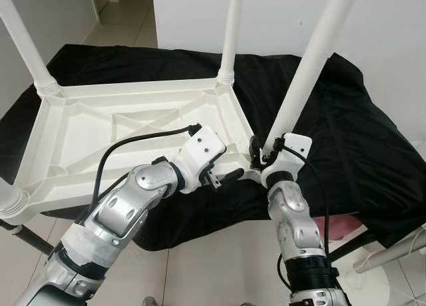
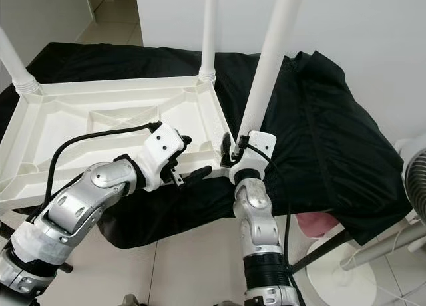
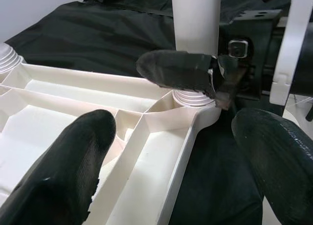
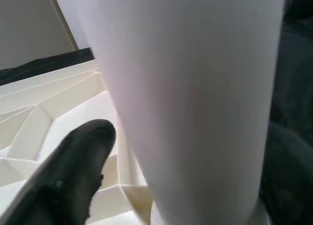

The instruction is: Building children table

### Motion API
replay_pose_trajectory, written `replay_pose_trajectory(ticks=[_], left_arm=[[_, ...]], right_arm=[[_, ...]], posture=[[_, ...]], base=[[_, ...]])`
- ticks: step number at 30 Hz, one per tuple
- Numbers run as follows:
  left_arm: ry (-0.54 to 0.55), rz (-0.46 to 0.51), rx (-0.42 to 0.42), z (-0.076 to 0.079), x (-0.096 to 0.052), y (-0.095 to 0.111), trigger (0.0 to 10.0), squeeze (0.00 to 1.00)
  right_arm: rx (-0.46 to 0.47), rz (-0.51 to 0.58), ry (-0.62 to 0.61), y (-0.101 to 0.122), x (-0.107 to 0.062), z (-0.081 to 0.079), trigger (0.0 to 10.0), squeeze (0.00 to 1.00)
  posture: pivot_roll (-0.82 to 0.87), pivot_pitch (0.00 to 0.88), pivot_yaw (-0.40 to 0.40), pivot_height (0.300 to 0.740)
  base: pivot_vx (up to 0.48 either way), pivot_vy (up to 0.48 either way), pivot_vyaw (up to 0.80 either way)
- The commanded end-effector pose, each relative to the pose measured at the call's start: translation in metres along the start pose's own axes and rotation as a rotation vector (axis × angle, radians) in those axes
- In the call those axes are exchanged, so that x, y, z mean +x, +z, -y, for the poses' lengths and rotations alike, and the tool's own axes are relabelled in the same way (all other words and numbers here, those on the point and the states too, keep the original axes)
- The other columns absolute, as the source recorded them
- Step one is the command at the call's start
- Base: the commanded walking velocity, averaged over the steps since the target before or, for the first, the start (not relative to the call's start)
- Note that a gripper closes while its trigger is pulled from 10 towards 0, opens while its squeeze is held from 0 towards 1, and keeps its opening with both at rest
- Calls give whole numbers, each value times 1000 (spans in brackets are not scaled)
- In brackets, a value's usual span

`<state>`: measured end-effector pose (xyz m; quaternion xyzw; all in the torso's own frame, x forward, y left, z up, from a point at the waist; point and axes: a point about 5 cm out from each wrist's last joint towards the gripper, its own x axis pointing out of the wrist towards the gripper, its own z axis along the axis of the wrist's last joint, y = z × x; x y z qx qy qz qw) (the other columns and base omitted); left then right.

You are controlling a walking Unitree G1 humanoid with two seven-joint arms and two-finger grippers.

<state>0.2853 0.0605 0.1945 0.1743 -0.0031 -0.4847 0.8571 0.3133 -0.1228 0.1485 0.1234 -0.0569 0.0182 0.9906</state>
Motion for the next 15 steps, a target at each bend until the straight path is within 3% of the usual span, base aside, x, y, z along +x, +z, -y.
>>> replay_pose_trajectory(ticks=[1, 2, 3, 11, 15], left_arm=[[-35, -1, 11, 2, -2, 1, 10000, 0], [-35, -3, 14, 2, -2, 1, 10000, 0], [-36, -7, 21, 2, -2, 0, 10000, 0], [-32, -13, 27, 1, -4, -1, 10000, 0], [11, -24, 33, -8, -8, -4, 10000, 0]], right_arm=[[13, -6, 23, 0, -2, 1, 10000, 1000], [14, -1, 56, 2, -4, 6, 10000, 353], [-4, -3, 82, 3, -7, 11, 10000, 0], [-41, 2, 144, 6, -24, 30, 10000, 0], [-49, -24, 196, 8, -44, 46, 10000, 0]], posture=[[-15, 40, -17, 740], [-17, 37, -18, 740], [-17, 38, -19, 740], [-33, 38, -26, 740], [-56, 46, -26, 740]], base=[[0, 0, 0], [0, 0, 0], [0, 0, 0], [0, 0, 0], [0, 0, 0]])
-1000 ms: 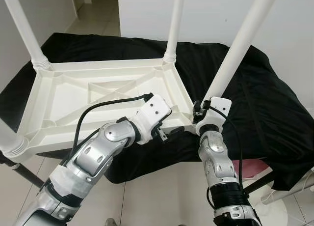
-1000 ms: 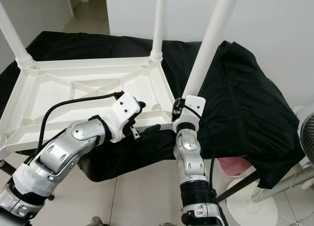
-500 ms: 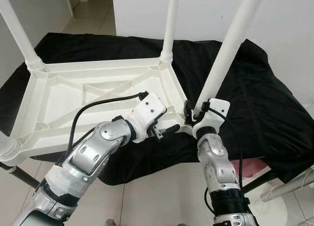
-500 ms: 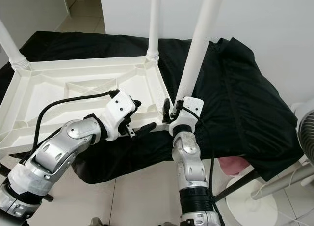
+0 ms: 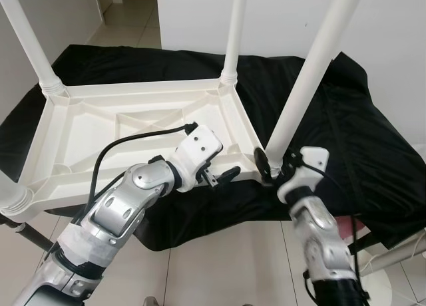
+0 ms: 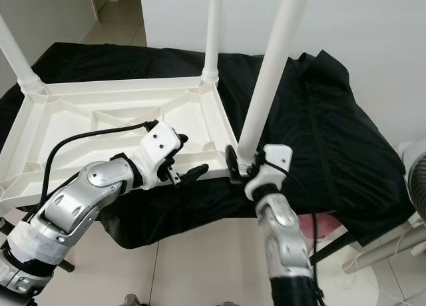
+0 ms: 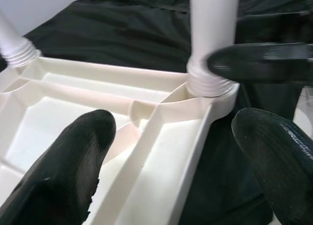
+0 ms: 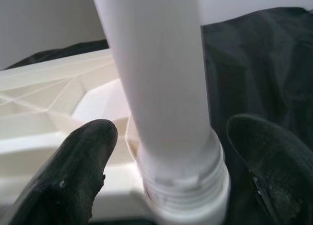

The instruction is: Building children table

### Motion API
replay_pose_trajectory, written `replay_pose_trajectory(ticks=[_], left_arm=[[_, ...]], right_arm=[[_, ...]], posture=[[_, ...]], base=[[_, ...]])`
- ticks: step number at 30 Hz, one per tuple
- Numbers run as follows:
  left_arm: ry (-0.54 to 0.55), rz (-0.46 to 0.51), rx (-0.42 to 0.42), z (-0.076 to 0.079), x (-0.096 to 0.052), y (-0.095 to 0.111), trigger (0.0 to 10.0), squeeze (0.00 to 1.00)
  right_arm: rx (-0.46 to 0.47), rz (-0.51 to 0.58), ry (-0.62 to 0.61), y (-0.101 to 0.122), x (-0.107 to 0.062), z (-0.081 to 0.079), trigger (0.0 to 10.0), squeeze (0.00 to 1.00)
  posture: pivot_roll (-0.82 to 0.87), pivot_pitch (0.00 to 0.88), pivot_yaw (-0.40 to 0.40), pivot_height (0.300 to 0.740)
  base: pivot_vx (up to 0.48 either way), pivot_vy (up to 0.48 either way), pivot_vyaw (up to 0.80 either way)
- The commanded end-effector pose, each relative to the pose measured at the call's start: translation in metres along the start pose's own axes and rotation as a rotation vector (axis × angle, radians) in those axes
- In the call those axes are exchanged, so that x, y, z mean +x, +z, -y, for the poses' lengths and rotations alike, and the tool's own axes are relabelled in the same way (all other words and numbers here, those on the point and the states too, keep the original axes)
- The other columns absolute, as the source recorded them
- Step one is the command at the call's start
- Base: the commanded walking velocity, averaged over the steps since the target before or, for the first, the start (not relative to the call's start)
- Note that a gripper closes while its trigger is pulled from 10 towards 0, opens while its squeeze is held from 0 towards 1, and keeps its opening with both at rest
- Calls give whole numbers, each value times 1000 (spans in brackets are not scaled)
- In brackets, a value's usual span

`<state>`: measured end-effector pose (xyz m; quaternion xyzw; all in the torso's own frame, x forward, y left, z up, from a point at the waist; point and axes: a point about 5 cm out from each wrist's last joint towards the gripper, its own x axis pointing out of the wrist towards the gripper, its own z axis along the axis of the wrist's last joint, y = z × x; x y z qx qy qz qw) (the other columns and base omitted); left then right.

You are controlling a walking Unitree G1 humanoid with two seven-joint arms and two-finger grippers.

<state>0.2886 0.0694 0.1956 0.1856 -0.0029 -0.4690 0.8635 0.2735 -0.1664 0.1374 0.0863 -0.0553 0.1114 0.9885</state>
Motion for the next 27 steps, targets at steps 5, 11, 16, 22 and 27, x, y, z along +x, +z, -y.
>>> replay_pose_trajectory(ticks=[5, 11, 16, 22, 27], left_arm=[[-7, -29, 26, -8, -5, -6, 10000, 0], [0, -40, 20, -11, -8, -8, 10000, 0], [10, -59, 17, -12, -10, -11, 10000, 0], [22, -65, 15, -15, -12, -13, 10000, 0], [30, -73, 21, -16, -11, -14, 10000, 0]], right_arm=[[-17, -24, 86, 5, -21, 15, 10000, 0], [-40, -102, 163, 0, -30, 24, 10000, 0], [-53, -141, 148, -3, -36, 46, 10000, 0], [-99, -138, 90, 6, -35, 68, 10000, 0], [-123, -138, 74, 11, -31, 78, 10000, 0]], posture=[[-66, 59, -19, 740], [-66, 59, -19, 740], [-67, 69, -24, 740], [-64, 64, -28, 740], [-62, 60, -27, 740]], base=[[0, 0, 0], [0, 0, 0], [0, 0, 0], [0, 0, 0], [0, 0, 0]])
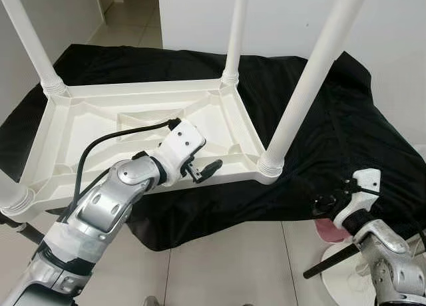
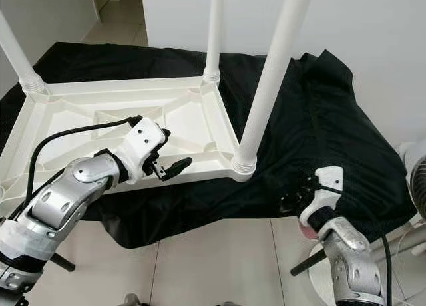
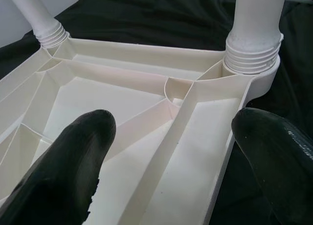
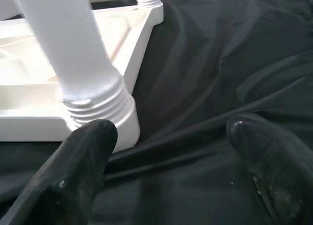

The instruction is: Building children table

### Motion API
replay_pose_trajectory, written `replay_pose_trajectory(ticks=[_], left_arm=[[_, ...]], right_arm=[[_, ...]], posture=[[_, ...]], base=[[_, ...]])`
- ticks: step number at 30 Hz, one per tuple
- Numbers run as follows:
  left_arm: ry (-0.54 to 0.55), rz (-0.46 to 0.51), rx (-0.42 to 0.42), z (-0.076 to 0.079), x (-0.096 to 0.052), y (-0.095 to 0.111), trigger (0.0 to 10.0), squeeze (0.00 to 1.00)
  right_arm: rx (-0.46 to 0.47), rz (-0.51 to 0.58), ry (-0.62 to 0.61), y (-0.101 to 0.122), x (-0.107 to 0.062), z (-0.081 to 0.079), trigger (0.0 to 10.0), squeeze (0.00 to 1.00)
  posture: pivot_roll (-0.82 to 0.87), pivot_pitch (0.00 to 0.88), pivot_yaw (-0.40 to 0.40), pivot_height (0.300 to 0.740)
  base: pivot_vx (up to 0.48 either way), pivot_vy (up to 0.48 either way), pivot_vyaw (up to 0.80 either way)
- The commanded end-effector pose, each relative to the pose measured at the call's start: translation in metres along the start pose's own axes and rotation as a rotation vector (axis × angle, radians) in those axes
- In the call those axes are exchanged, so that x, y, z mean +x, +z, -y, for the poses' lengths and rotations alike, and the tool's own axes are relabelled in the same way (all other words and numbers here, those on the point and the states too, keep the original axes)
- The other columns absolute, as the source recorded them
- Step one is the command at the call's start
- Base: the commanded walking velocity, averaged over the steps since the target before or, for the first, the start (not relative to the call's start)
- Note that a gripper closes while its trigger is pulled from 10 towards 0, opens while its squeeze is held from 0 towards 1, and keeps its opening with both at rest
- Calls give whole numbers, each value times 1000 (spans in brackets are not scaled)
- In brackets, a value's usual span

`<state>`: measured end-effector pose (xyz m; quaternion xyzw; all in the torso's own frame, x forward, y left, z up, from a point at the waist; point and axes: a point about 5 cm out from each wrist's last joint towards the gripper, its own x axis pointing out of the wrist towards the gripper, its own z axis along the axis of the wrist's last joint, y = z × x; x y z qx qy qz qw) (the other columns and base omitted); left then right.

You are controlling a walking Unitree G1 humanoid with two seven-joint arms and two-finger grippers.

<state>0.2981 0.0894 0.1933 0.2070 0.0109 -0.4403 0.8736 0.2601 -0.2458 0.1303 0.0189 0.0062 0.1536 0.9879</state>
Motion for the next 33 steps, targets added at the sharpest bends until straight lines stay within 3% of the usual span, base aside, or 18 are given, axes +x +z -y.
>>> replay_pose_trajectory(ticks=[1, 8, 12, 14, 15, 20, 22, 24, 27, 33], left_arm=[[-15, -20, 5, -1, -1, -4, 10000, 0], [-8, -20, 5, -3, -1, -4, 10000, 0], [36, 5, 18, -10, 1, 1, 10000, 0], [36, 5, 18, -10, 1, 1, 10000, 0], [71, 27, 1, -17, 2, 4, 10000, 0], [149, 73, -37, -34, 4, 13, 10000, 0], [175, 75, -35, -49, -1, 16, 10000, 0], [175, 63, -17, -54, -7, 15, 10000, 0], [157, 38, -25, -54, -13, 9, 10000, 0], [76, -82, -71, -47, -41, -22, 10000, 0]], right_arm=[[-19, -2, -20, 1, 1, 8, 10000, 0], [-33, -9, -44, -1, 5, 11, 10000, 0], [-79, -18, -80, 0, 30, 14, 10000, 0], [-79, -18, -80, 0, 30, 14, 10000, 0], [-84, -13, -71, 2, 40, 11, 10000, 0], [-92, -7, -51, 5, 57, 4, 10000, 0], [-94, -5, -36, 6, 72, -2, 10000, 0], [-95, 0, -28, 7, 79, -5, 10000, 0], [-93, -2, -29, 6, 82, -6, 10000, 0], [-91, -33, -1, -3, 91, -14, 10000, 0]], posture=[[-58, 54, -28, 740], [-53, 50, -21, 740], [-43, 47, -16, 740], [-43, 47, -16, 740], [-35, 47, -15, 740], [-25, 46, -17, 740], [-18, 46, -14, 740], [-18, 46, -14, 740], [-19, 48, -9, 740], [5, 70, -5, 740]], base=[[0, 0, 0], [0, 0, 0], [0, 0, 0], [0, 0, 0], [0, 0, 0], [0, 0, 0], [0, 0, 0], [0, 0, 0], [0, 0, 0], [0, 0, 0]])
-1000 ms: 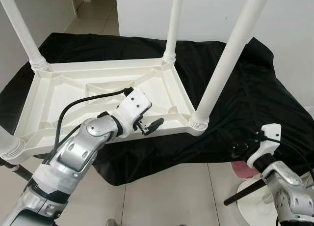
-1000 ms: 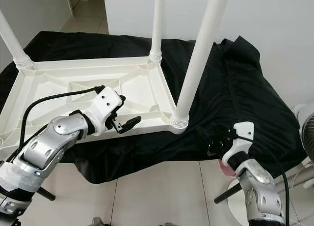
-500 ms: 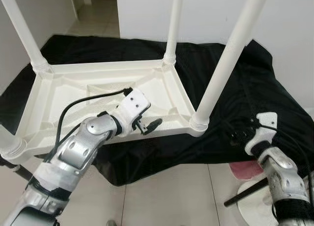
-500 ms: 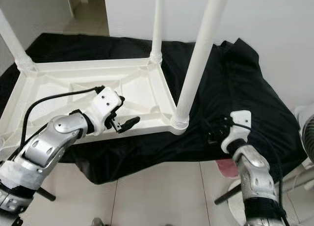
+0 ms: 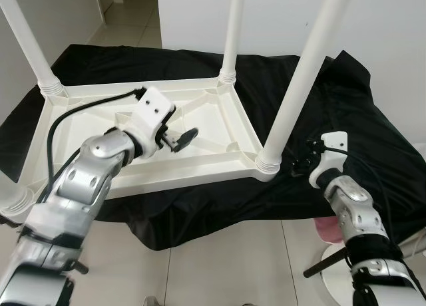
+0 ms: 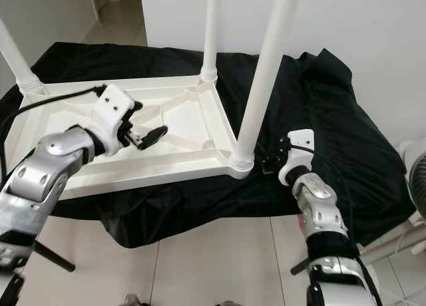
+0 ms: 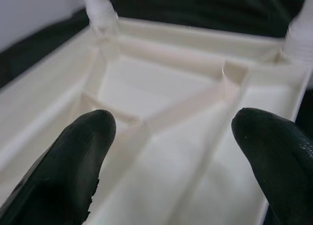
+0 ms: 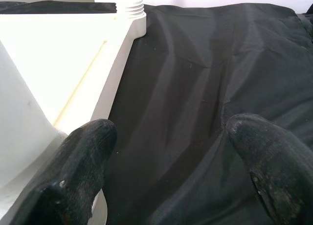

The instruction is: Building children table

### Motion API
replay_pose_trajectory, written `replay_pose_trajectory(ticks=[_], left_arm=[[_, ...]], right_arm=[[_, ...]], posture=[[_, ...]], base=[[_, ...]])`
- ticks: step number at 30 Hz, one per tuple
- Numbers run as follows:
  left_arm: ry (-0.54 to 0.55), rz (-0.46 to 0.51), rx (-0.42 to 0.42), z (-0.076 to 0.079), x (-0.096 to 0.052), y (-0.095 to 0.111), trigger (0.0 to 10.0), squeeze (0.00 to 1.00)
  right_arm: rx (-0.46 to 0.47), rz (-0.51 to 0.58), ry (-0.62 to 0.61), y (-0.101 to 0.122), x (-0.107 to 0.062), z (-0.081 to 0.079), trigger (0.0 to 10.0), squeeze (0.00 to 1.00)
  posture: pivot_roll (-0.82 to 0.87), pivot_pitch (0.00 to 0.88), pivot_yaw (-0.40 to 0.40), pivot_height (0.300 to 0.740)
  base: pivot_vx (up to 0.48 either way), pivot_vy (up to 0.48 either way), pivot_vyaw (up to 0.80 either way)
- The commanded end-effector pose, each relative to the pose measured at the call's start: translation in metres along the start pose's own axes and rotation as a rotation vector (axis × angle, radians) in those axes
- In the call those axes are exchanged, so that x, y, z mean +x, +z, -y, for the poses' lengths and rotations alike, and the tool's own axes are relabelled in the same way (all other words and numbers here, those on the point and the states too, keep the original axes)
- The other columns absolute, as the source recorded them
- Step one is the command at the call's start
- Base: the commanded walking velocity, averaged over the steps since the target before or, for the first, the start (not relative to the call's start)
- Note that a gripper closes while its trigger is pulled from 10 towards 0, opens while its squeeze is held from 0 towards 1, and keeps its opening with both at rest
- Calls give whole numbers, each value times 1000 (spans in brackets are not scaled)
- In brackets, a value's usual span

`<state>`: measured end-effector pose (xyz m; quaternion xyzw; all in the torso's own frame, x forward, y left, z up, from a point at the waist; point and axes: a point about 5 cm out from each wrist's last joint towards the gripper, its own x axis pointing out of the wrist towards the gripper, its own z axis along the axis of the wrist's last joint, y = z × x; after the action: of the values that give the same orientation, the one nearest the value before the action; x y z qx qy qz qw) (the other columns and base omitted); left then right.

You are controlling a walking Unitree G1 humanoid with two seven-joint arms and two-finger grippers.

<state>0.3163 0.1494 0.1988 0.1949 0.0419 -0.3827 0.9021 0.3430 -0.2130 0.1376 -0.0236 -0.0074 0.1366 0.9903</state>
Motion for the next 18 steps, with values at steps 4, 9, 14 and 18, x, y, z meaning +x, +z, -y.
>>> replay_pose_trajectory(ticks=[4, 9, 14, 18], left_arm=[[-64, -76, -19, 0, -14, -14, 10000, 0], [-134, -211, -44, 2, -31, -39, 10000, 0], [-126, -286, -50, -2, -38, -51, 10000, 0], [-120, -307, -39, -4, -40, -54, 10000, 0]], right_arm=[[-4, -57, 50, -13, 2, -10, 10000, 0], [-10, -72, 58, -18, 2, -10, 10000, 0], [1, -65, -17, -18, 3, 1, 10000, 0], [11, -61, -49, -17, 4, 4, 10000, 0]], posture=[[10, 79, -6, 740], [13, 85, -4, 740], [15, 98, 1, 740], [13, 100, 2, 740]], base=[[0, 0, 0], [0, 0, 0], [0, 0, 0], [0, 0, 0]])
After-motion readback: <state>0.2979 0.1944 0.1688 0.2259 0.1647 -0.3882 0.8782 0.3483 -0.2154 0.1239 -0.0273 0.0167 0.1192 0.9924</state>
